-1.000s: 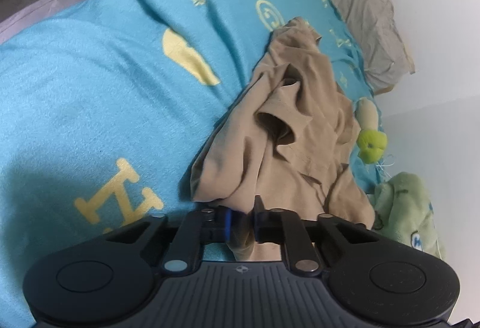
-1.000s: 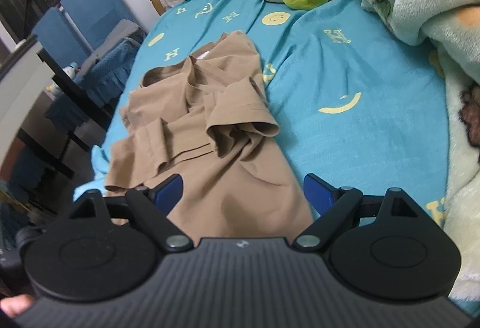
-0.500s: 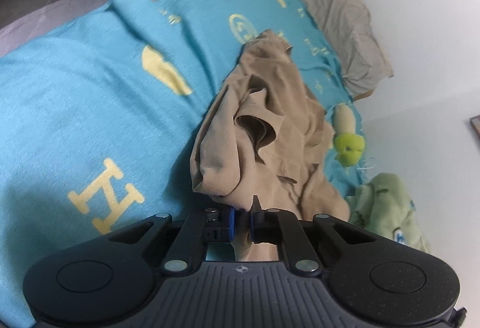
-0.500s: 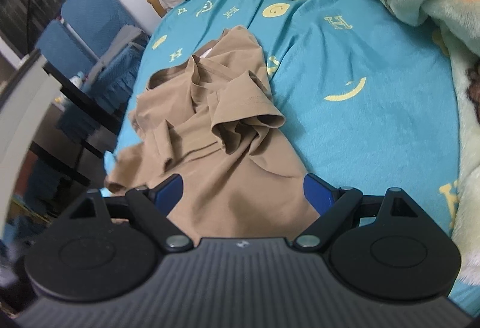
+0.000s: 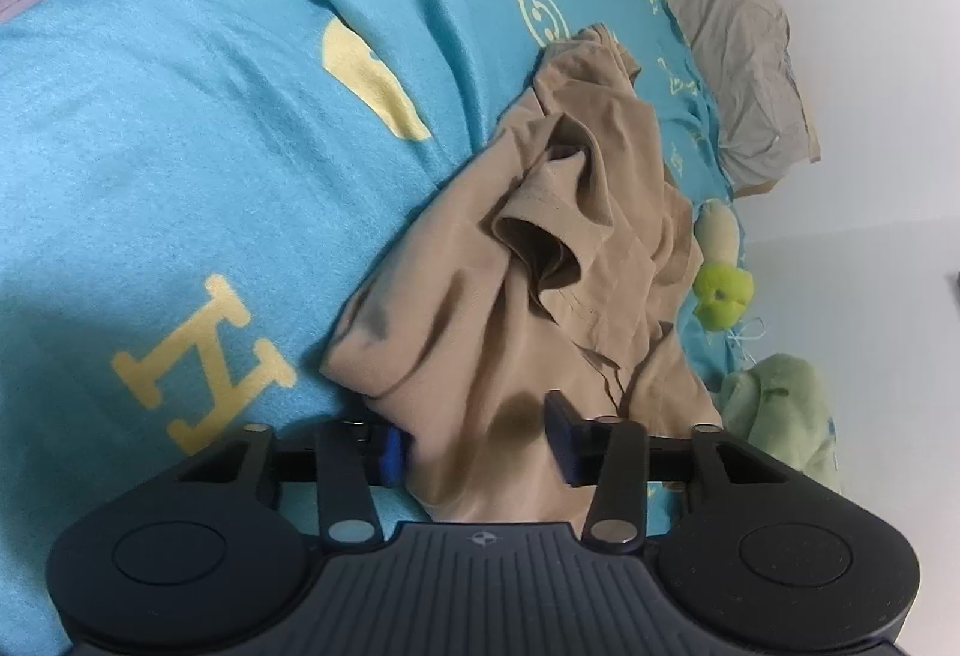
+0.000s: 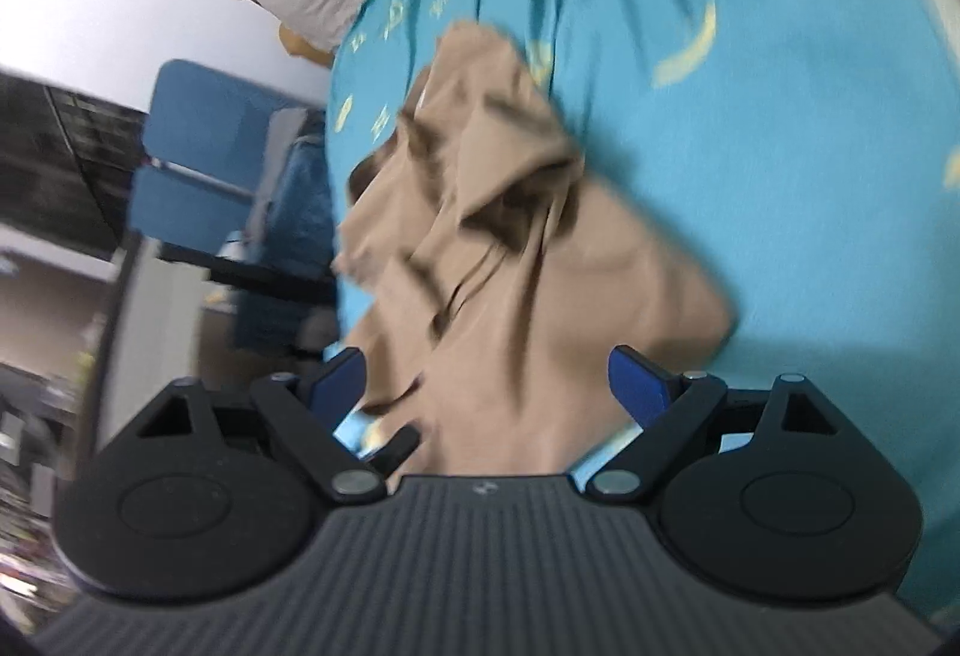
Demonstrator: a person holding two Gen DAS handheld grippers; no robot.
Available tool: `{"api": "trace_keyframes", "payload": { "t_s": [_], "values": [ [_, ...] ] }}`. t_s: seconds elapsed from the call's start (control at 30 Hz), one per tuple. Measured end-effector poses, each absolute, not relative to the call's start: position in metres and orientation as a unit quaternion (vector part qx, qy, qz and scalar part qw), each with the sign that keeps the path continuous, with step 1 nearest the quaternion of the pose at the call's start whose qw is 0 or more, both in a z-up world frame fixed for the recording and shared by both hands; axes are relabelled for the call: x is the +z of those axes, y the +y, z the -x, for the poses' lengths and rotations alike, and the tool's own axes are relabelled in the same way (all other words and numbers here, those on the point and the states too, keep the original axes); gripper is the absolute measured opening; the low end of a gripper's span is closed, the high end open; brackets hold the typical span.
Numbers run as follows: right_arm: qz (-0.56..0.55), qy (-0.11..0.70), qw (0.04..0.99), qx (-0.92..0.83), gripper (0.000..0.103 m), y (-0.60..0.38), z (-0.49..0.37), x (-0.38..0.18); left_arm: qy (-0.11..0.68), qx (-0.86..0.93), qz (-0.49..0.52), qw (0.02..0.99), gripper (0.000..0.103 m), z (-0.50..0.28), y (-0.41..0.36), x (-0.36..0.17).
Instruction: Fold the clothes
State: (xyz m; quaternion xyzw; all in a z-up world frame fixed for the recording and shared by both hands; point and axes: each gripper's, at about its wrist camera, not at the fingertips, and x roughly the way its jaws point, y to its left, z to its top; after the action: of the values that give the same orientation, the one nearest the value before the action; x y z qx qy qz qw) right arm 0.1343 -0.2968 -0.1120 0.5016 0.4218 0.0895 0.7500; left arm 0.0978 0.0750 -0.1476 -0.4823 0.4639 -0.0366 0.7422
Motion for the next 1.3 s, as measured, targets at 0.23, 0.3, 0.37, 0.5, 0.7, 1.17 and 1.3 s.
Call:
{"api": "trace_keyframes", "payload": {
  "t_s": [0.23,0.3,0.37,0.5,0.7,1.17,1.3],
  "values": [
    [-0.58,0.468,0.659,0.095,0.09,-0.278,-0.132,-0.152,0.445,-0.032,0.487,0.751,0.012,-0.094,0.079,-0.145],
    [-0.578,0.466,0.666,0.072,0.09,-0.28,-0.133,-0.157,0.429,-0.042,0.494,0.755,0.01,-0.092,0.079,-0.14],
    [-0.591,0.454,0.664,0.06,0.09,-0.284,-0.132,-0.161,0.412,-0.052,0.5,0.76,0.009,-0.09,0.08,-0.135],
    [-0.604,0.418,0.678,0.038,0.09,-0.29,-0.126,-0.157,0.378,-0.075,0.514,0.766,0.009,-0.086,0.08,-0.124],
    [-0.603,0.391,0.695,0.004,0.074,-0.308,-0.13,-0.162,0.36,-0.085,0.524,0.767,0.009,-0.083,0.08,-0.117],
    [-0.56,0.359,0.747,0.002,0.015,-0.309,-0.137,-0.147,0.355,-0.086,0.514,0.776,0.009,-0.081,0.082,-0.113],
    [-0.548,0.321,0.772,0.021,0.01,-0.311,-0.135,-0.126,0.35,-0.094,0.518,0.775,0.008,-0.079,0.086,-0.102]
  ]
}}
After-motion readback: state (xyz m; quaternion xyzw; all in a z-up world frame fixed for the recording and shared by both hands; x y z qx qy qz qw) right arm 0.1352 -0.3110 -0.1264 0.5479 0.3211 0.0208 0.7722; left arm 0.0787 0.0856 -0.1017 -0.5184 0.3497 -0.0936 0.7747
